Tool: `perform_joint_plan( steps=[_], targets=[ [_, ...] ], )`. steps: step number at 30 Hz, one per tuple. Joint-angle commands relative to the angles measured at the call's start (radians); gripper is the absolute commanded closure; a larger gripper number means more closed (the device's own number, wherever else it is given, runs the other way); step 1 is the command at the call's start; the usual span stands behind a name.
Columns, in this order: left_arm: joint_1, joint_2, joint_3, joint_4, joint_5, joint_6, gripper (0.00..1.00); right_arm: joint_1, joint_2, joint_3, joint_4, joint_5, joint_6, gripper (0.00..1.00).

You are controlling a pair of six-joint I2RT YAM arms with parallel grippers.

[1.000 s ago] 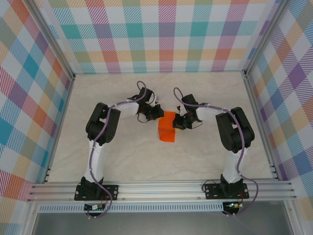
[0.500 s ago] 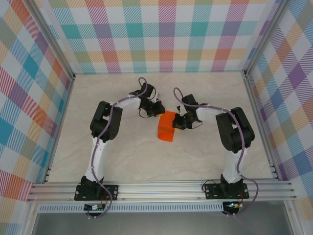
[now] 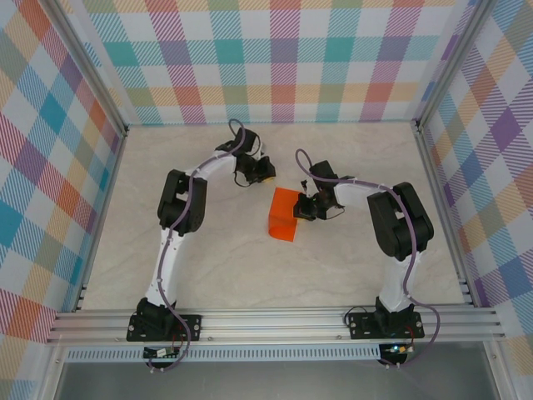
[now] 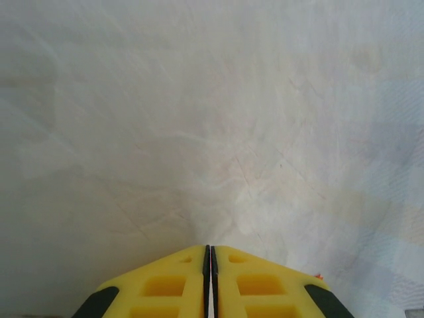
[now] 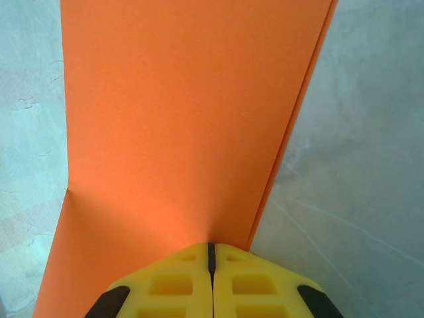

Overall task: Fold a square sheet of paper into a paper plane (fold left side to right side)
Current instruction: First fold the square sheet of paper in half at the center of the table, then hold the square sheet of paper at the center of the table.

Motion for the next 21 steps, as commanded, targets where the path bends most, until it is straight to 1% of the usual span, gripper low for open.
perform_joint_plan(
  steps=[1, 3, 5, 7, 8, 10, 12, 14, 21],
  targets=[
    [0.019, -0.121, -0.051, -0.009, -0.019, 0.032, 0.87, 0.015, 0.074, -0.067, -0.141, 0.07, -0.007, 0.94],
    [0.019, -0.23, -0.155, 0.044, -0.027, 0.035, 0.87, 0.016, 0.072, -0.063, -0.144, 0.07, -0.006, 0.94],
    [0.017, -0.34, -0.291, 0.109, -0.013, 0.022, 0.87, 0.015, 0.071, -0.06, -0.147, 0.073, -0.007, 0.94],
    [0.008, -0.42, -0.408, 0.155, 0.017, 0.007, 0.87, 0.015, 0.071, -0.057, -0.146, 0.075, -0.007, 0.94],
    [-0.003, -0.455, -0.466, 0.208, 0.03, 0.002, 0.87, 0.015, 0.071, -0.055, -0.147, 0.076, -0.007, 0.94],
    [-0.031, -0.492, -0.551, 0.253, 0.046, -0.01, 0.87, 0.017, 0.071, -0.055, -0.145, 0.076, -0.007, 0.94],
    [-0.059, -0.499, -0.609, 0.304, 0.071, -0.035, 0.87, 0.017, 0.071, -0.055, -0.143, 0.079, -0.004, 0.94],
    [-0.09, -0.484, -0.644, 0.338, 0.07, -0.053, 0.88, 0.017, 0.072, -0.054, -0.144, 0.081, -0.004, 0.94],
    [-0.14, -0.39, -0.636, 0.354, 0.06, -0.06, 0.88, 0.021, 0.072, -0.041, -0.152, 0.082, -0.002, 0.94]
  ],
)
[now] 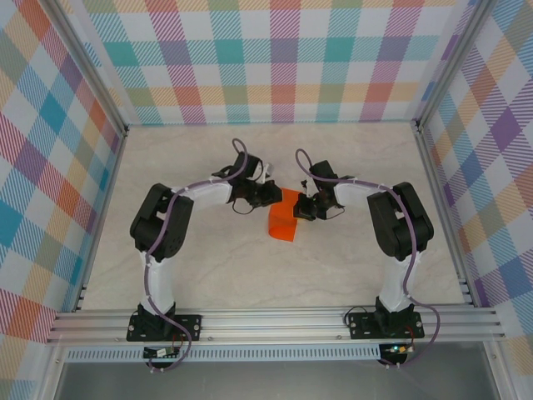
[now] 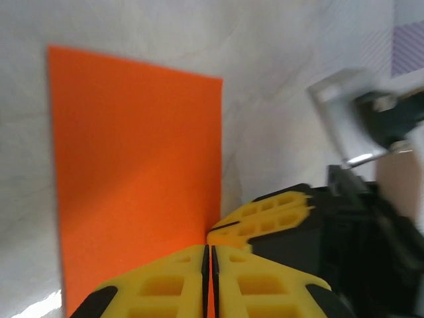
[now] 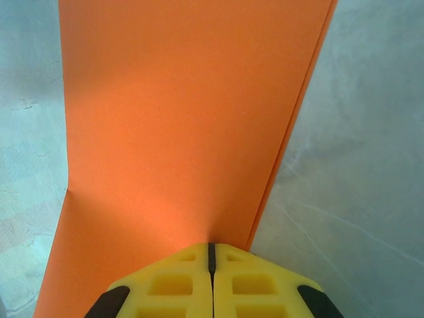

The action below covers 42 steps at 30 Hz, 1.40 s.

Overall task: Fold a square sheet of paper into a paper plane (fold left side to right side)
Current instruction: Hold the square sheet of paper at the center of the table.

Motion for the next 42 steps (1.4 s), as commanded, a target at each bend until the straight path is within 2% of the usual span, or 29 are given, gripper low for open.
perform_joint_plan(
  steps=[1, 8, 14, 21, 32, 38, 42],
  targets=[
    [-0.002, 0.035, -0.002, 0.037, 0.009, -0.012, 0.88, 0.023, 0.071, -0.044, -0.148, 0.082, -0.004, 0.94],
    [-0.009, 0.085, -0.008, -0.006, -0.043, 0.013, 0.88, 0.026, 0.064, -0.046, -0.133, 0.075, 0.003, 0.94],
    [-0.02, 0.105, -0.02, -0.035, -0.073, 0.031, 0.89, 0.026, -0.014, -0.056, -0.068, 0.04, 0.017, 0.94],
    [-0.029, 0.107, -0.029, -0.044, -0.09, 0.037, 0.89, -0.02, -0.085, 0.067, -0.1, -0.017, 0.006, 0.94],
    [-0.039, 0.106, -0.019, -0.05, -0.095, 0.04, 0.89, -0.037, 0.103, 0.287, -0.084, -0.061, 0.035, 0.95],
    [-0.043, 0.105, -0.014, -0.051, -0.094, 0.04, 0.89, -0.036, 0.2, 0.335, -0.068, -0.111, 0.046, 0.95],
    [-0.044, 0.099, -0.015, -0.052, -0.09, 0.048, 0.9, -0.035, 0.239, 0.349, -0.107, -0.078, 0.029, 0.95]
  ],
)
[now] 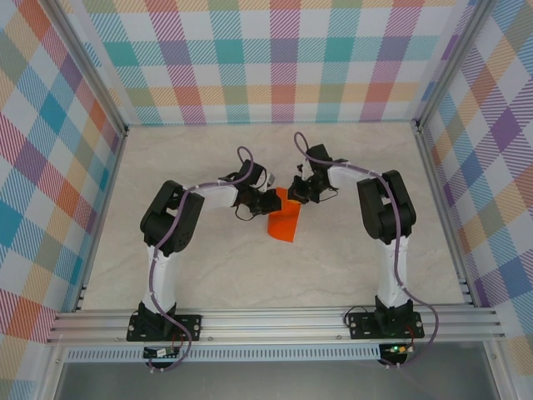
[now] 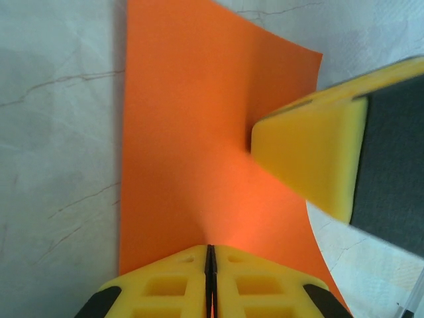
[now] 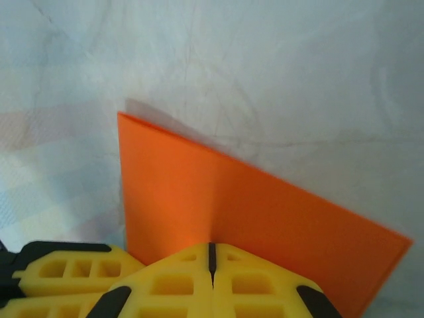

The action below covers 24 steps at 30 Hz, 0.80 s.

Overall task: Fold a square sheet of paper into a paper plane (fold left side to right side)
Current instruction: Hold the square sheet of paper at the center of the table, then first fold the square sheet of paper in half at the center of the table.

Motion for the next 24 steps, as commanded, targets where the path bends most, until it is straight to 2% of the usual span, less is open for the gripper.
perform_joint_plan(
  steps=[1, 10, 24],
  targets=[
    [-0.026, 0.014, -0.014, -0.049, -0.04, 0.038, 0.9, 0.009, 0.034, 0.026, -0.05, 0.014, -0.007, 0.95],
    [-0.029, -0.057, -0.075, -0.03, 0.015, 0.108, 0.89, 0.009, 0.058, -0.017, -0.109, 0.088, -0.014, 0.95],
    [-0.034, -0.174, -0.231, 0.012, 0.126, 0.205, 0.89, 0.009, 0.062, -0.036, -0.119, 0.102, -0.011, 0.96]
  ],
)
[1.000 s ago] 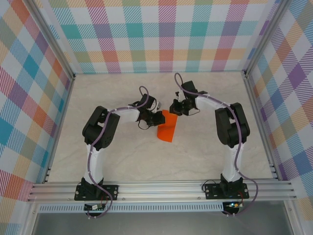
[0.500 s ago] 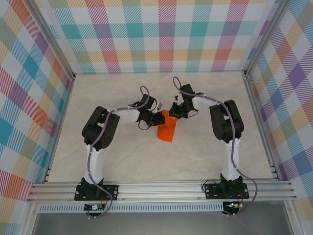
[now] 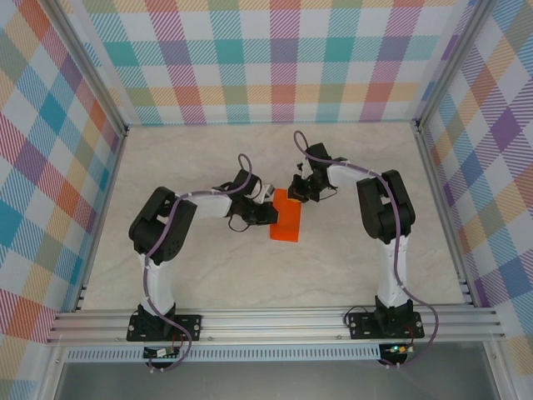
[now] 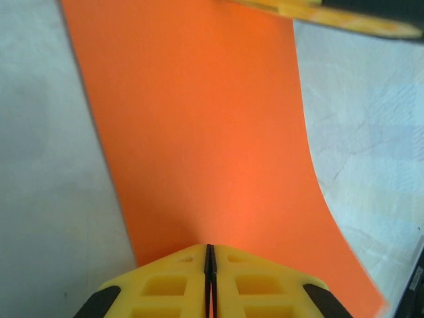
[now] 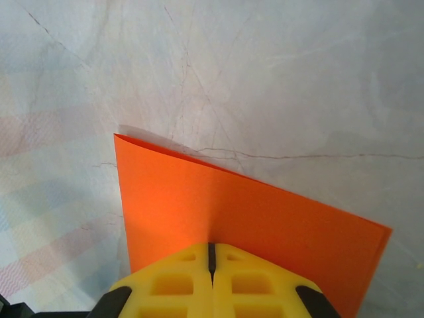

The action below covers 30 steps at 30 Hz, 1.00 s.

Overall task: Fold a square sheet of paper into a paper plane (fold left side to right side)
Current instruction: First fold the square sheet of paper in half at the center of the table.

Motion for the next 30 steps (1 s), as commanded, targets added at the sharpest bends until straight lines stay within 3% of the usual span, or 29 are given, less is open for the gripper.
perform_joint_plan(
  steps=[1, 21, 30],
  targets=[
    [-0.023, -0.049, -0.045, -0.025, 0.065, 0.052, 0.89, 0.005, 0.052, -0.05, -0.101, 0.077, -0.01, 0.96],
    [-0.064, -0.173, -0.215, -0.106, 0.045, 0.116, 0.89, 0.01, 0.044, -0.044, -0.109, 0.074, -0.015, 0.96],
    [-0.06, -0.372, -0.25, -0.125, 0.042, 0.073, 0.87, 0.013, -0.025, -0.034, -0.044, 0.002, -0.027, 0.91]
  ],
)
